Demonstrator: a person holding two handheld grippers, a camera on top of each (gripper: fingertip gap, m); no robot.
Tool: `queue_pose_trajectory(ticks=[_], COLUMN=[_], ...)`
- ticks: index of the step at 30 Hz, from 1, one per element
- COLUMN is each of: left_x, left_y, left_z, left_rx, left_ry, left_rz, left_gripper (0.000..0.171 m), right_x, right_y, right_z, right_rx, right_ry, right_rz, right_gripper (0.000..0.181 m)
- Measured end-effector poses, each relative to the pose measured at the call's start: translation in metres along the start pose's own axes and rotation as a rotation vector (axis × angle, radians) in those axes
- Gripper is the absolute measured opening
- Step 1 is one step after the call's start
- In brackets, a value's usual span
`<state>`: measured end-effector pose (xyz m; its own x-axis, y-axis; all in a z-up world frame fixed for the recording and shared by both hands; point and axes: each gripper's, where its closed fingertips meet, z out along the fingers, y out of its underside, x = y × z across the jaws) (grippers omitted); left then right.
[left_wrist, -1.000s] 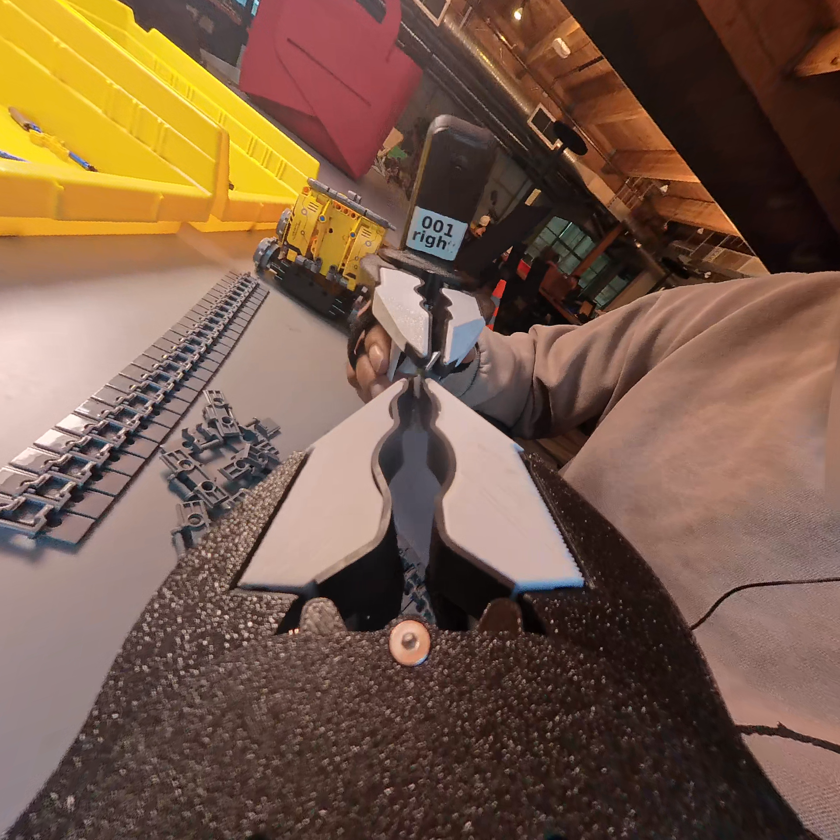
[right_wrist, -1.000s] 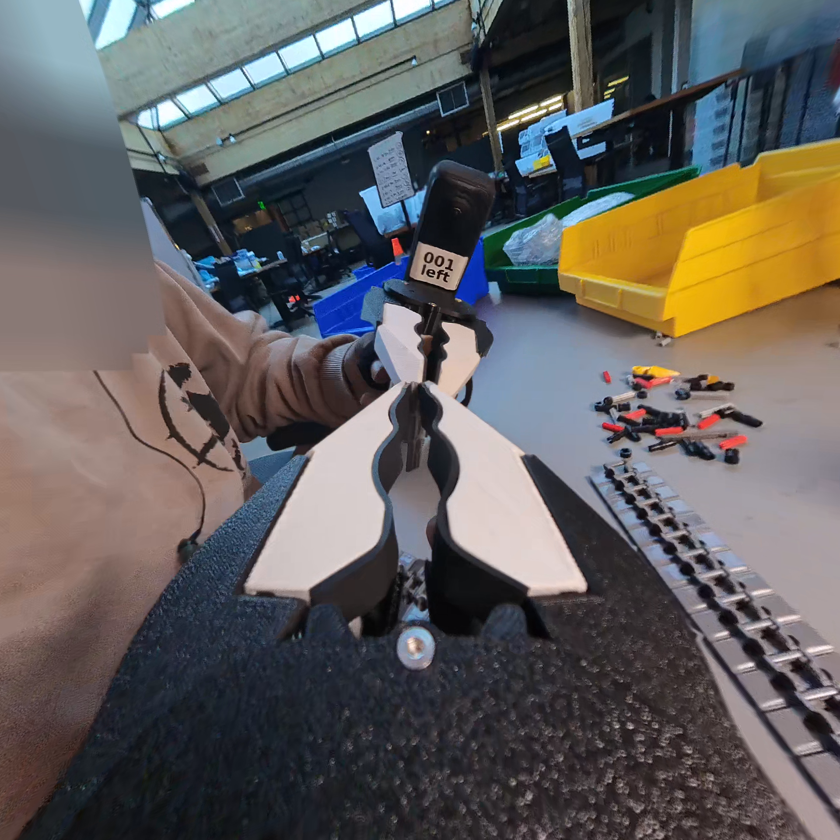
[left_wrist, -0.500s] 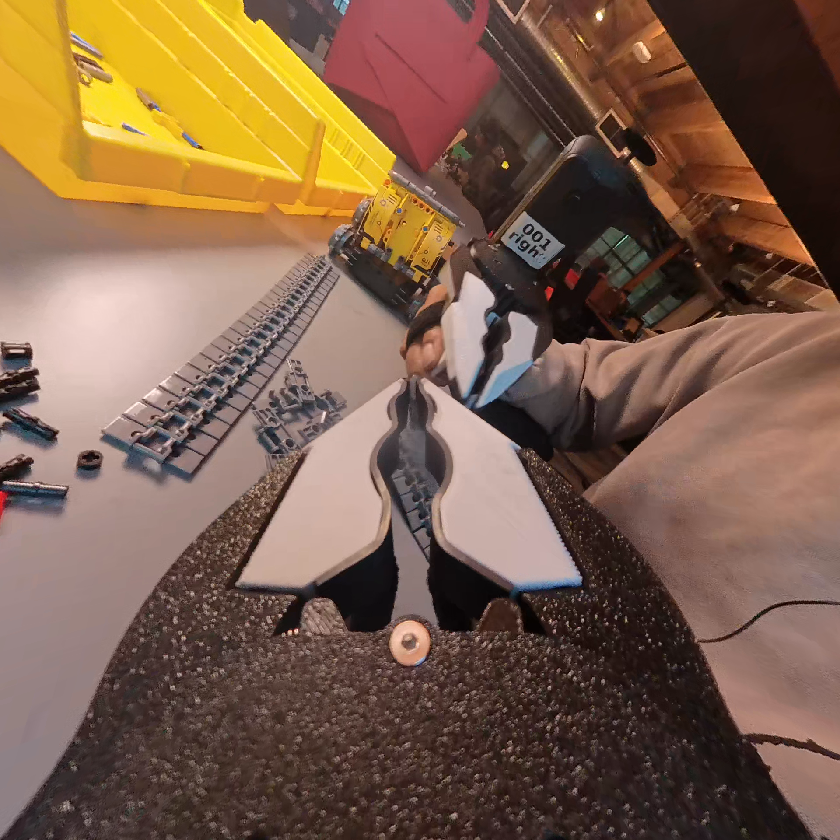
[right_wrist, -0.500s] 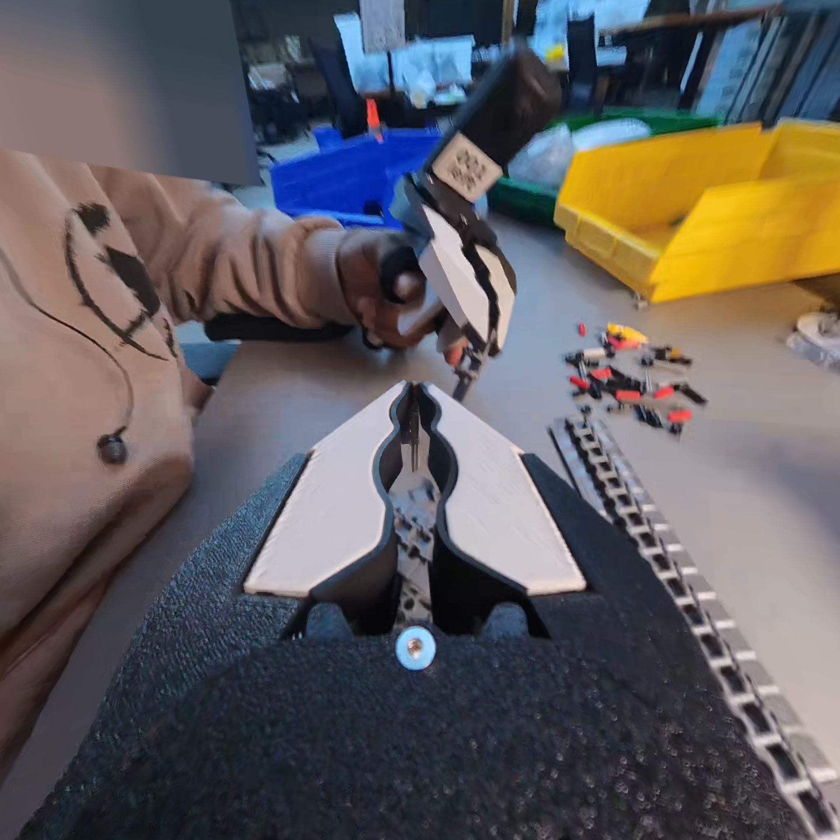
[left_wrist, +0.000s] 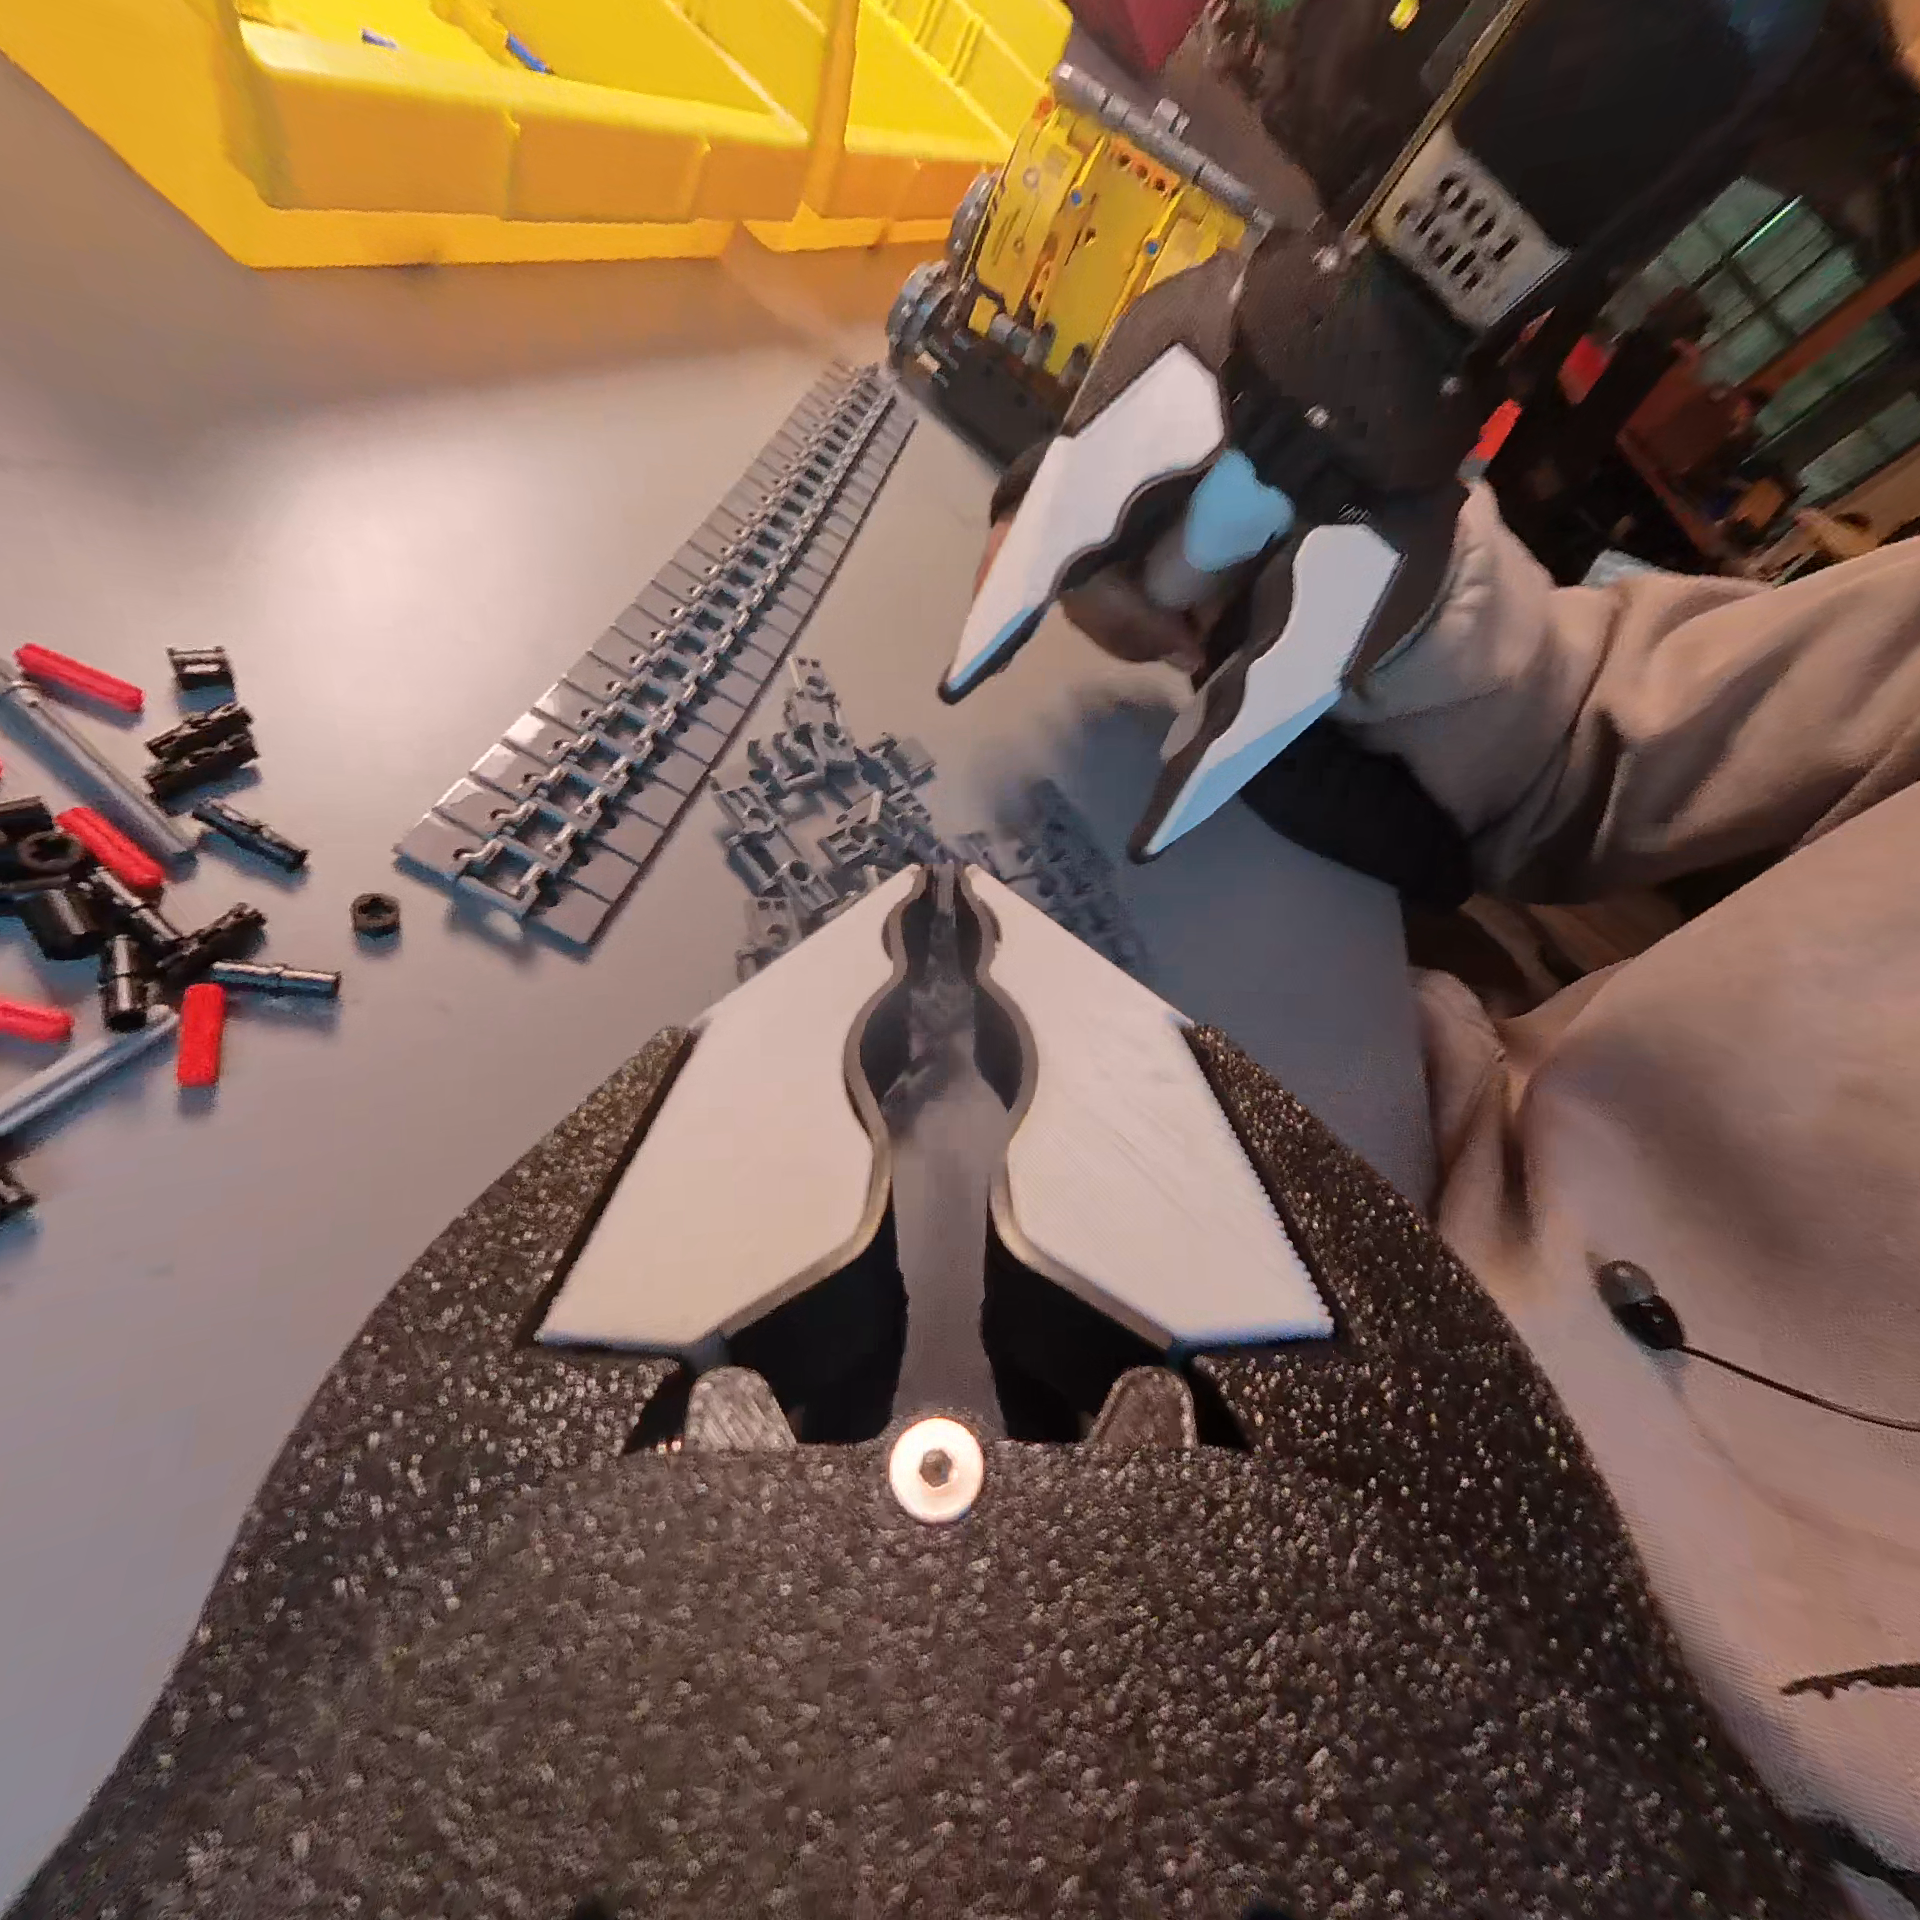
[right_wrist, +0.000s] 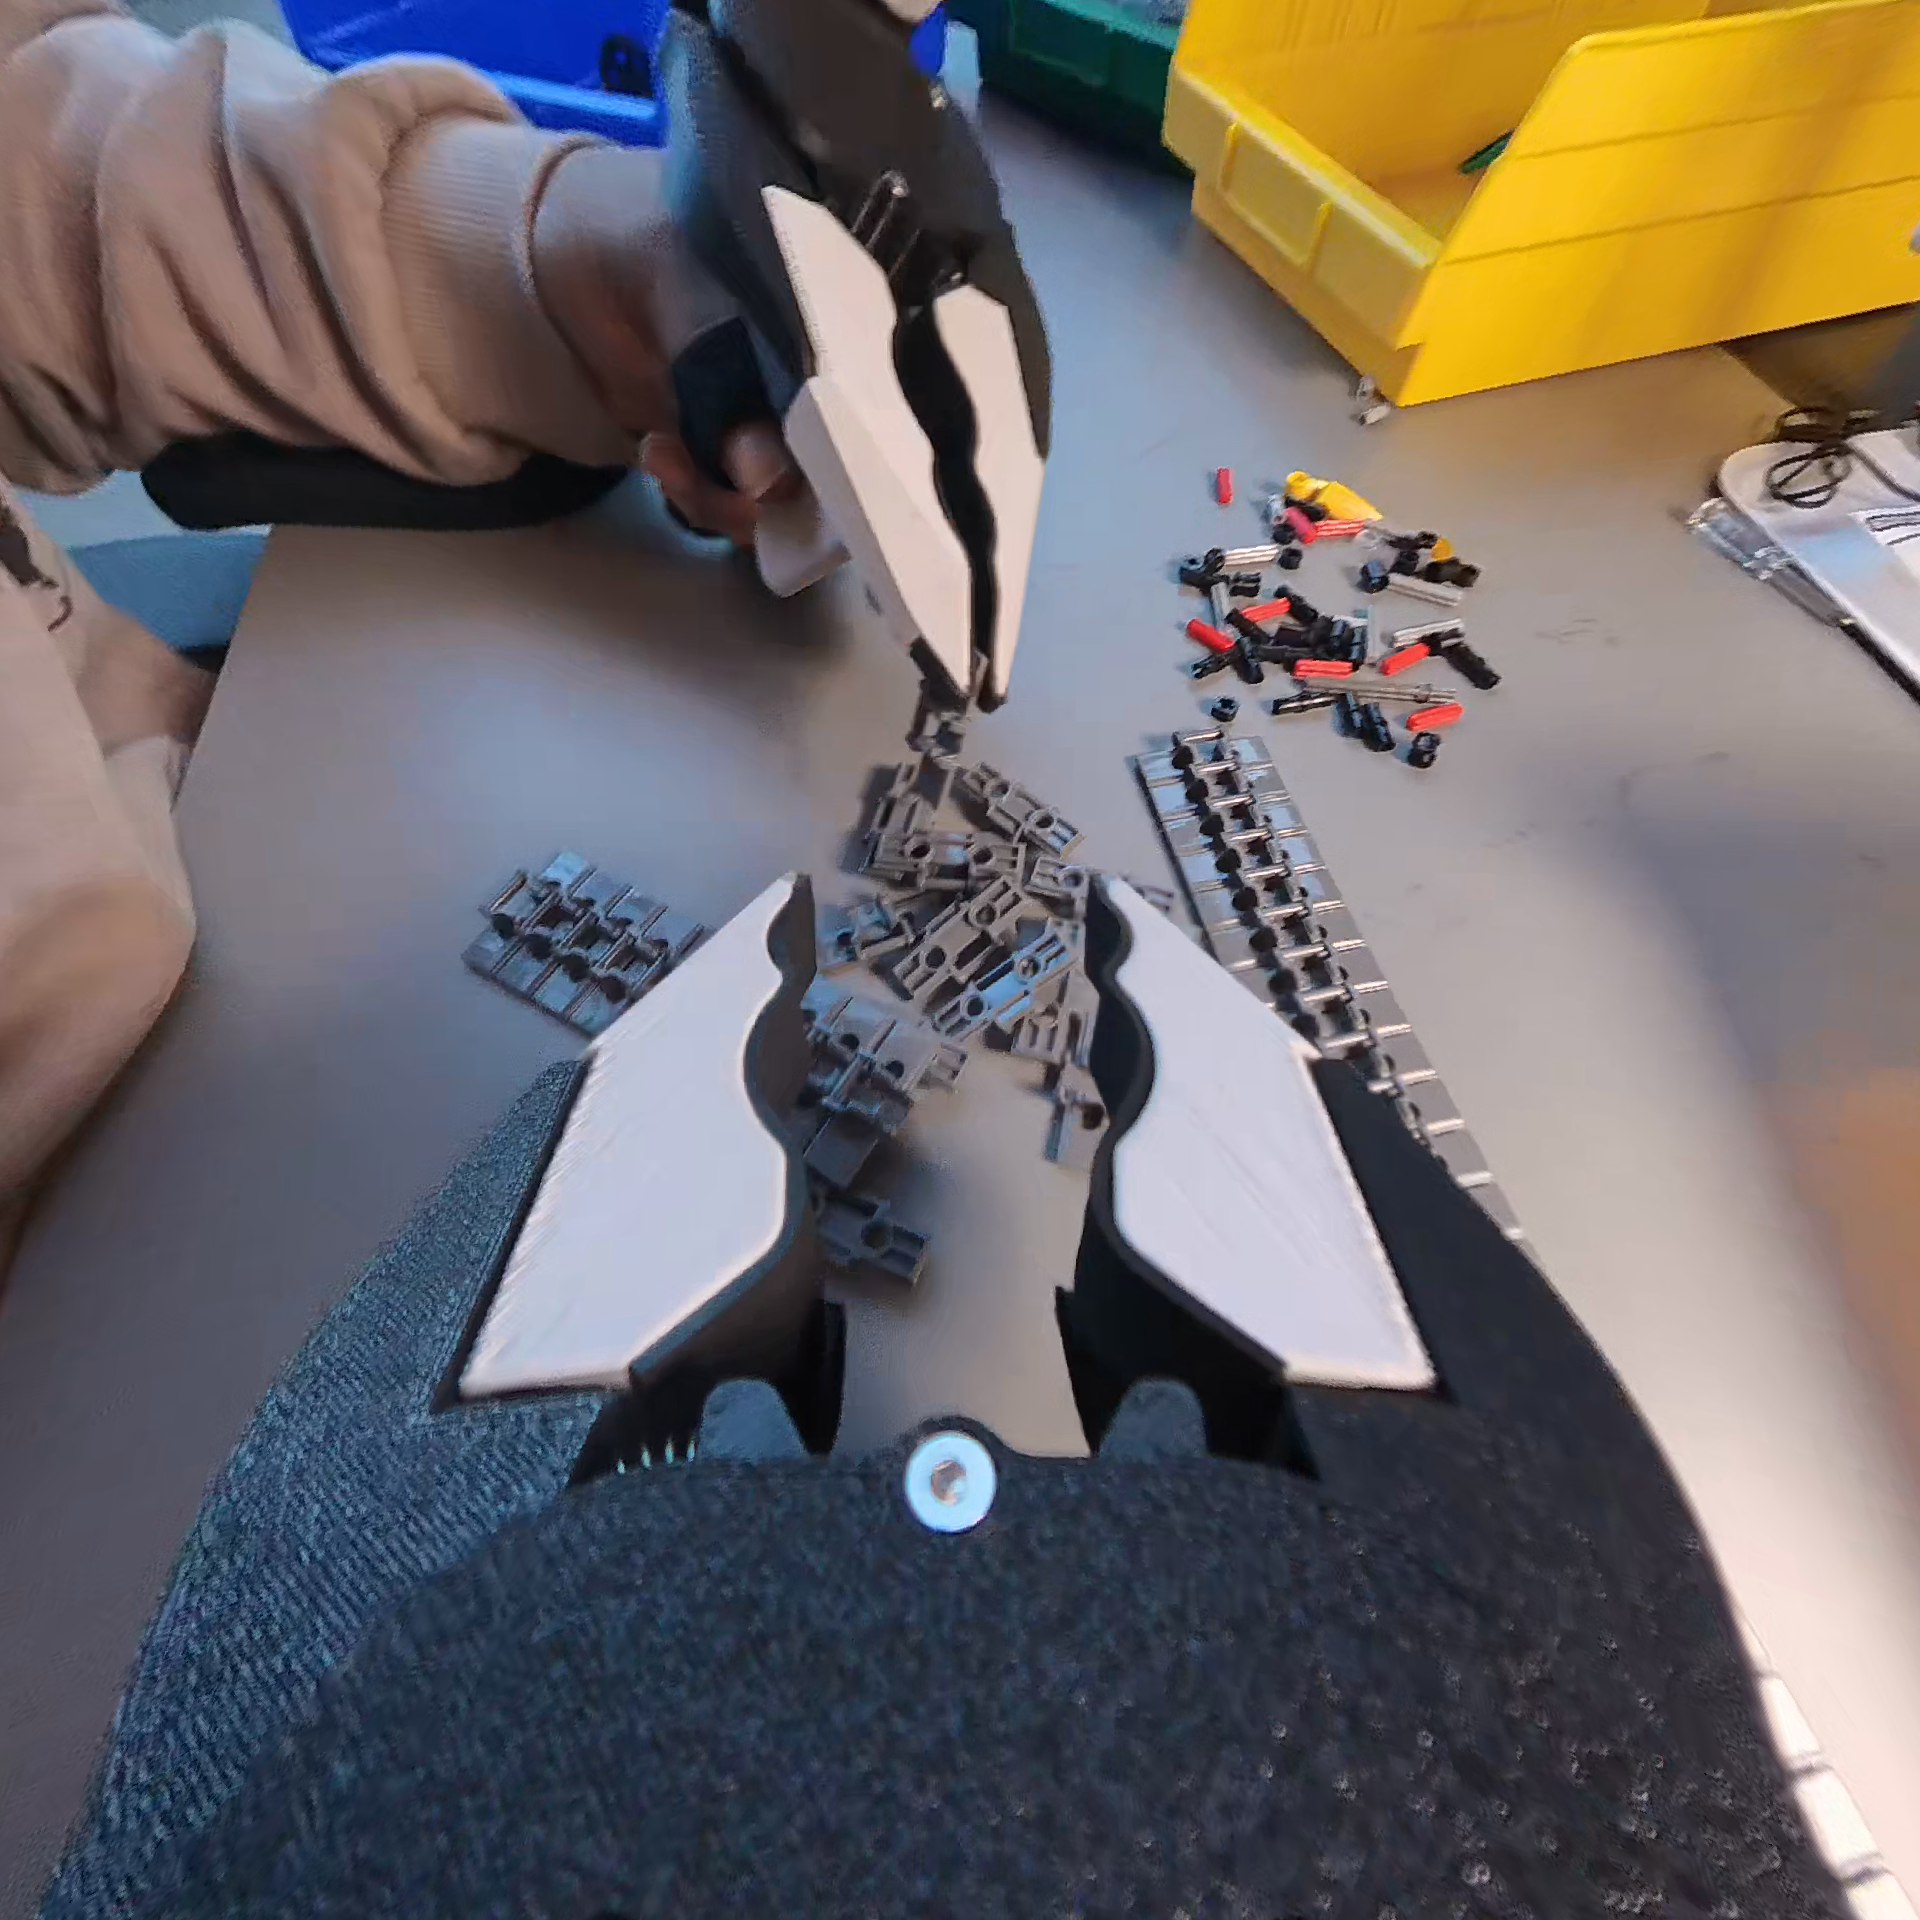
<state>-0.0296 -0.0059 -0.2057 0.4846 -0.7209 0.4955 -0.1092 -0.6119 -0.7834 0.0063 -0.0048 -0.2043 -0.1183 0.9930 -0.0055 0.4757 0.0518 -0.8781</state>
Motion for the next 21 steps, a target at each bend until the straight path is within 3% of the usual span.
queue_pose_trajectory(ticks=[4,8,12,15,21], left_x=[-0.019,-0.004,0.018,0.029,0.041], left_y=[0.007,-0.007,-0.010,-0.006,0.010], left_z=[0.004,0.001,0.006,0.010,0.016], left_rx=[-0.057,0.018,0.044,0.040,-0.037], left_ry=[-0.145,-0.094,0.004,0.064,0.163], left_rz=[0.089,0.126,0.146,0.139,0.083], left_gripper=[0.037,0.048,0.053,0.052,0.047], right_x=[-0.023,-0.030,-0.026,-0.027,-0.034], right_y=[0.013,0.040,0.052,0.054,0.030], right_z=[-0.011,-0.012,-0.008,-0.004,-0.007], right_rx=[-0.092,-0.246,-0.306,-0.318,-0.206], right_ry=[-0.107,-0.125,-0.106,-0.095,-0.094], right_rz=[-0.103,-0.134,-0.104,-0.138,-0.209], right_gripper=[0.050,0.056,0.054,0.037,0.032])
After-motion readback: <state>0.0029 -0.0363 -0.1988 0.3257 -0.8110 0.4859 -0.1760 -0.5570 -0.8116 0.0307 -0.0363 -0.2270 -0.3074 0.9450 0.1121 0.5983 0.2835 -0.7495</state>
